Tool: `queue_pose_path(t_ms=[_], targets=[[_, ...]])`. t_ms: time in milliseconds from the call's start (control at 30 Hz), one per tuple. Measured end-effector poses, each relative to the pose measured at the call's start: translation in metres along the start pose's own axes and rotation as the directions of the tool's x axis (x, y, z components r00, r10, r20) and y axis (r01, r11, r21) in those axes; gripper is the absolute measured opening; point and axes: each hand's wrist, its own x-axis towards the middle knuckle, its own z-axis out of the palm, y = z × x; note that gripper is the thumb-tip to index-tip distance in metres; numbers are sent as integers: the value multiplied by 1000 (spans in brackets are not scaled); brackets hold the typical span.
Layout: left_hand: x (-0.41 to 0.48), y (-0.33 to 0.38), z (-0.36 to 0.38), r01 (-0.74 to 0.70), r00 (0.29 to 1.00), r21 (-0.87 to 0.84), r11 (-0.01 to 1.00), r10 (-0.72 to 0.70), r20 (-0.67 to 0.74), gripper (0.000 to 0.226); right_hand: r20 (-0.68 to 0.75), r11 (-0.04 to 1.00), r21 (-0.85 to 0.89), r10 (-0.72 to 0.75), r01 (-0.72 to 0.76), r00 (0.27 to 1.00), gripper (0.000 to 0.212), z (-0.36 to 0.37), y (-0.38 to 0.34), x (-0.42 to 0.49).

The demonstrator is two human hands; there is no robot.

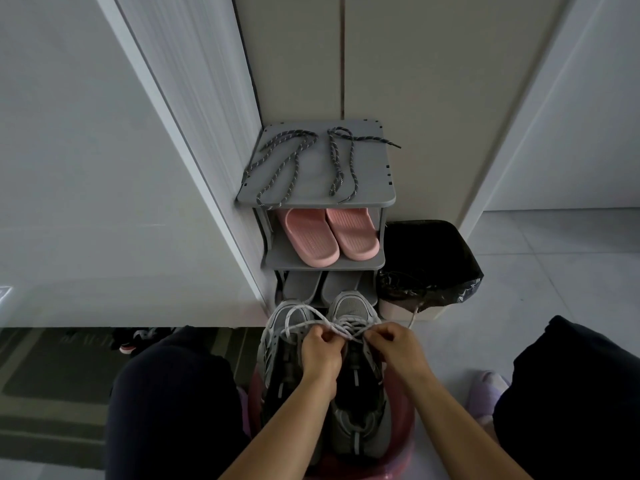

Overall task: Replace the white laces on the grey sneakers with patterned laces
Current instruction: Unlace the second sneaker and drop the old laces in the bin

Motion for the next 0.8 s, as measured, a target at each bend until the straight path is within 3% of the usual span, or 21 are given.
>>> queue_pose_path(t_ms=[167, 367, 633, 733, 800], targets=[[2, 2, -4, -48, 999, 64, 997, 49, -22, 4, -43, 975, -211, -73, 62, 996, 12, -2, -1, 2], [5, 7, -6, -57, 998, 89, 994, 58, -12, 9, -63, 997, 73, 32, -27, 998, 18, -11, 1, 2], [-4, -4, 0, -38, 999, 102, 994, 40, -18, 9, 113, 985, 131, 96, -111, 989, 15, -5, 6, 2], [-4, -5, 4, -63, 998, 222, 973, 62, 11, 12, 87, 975, 189, 105, -120, 991, 14, -2, 2, 1], [0, -2, 0, -40, 999, 181, 983, 38, 11, 12, 58, 958, 256, 119, -130, 991, 21, -3, 1, -1]])
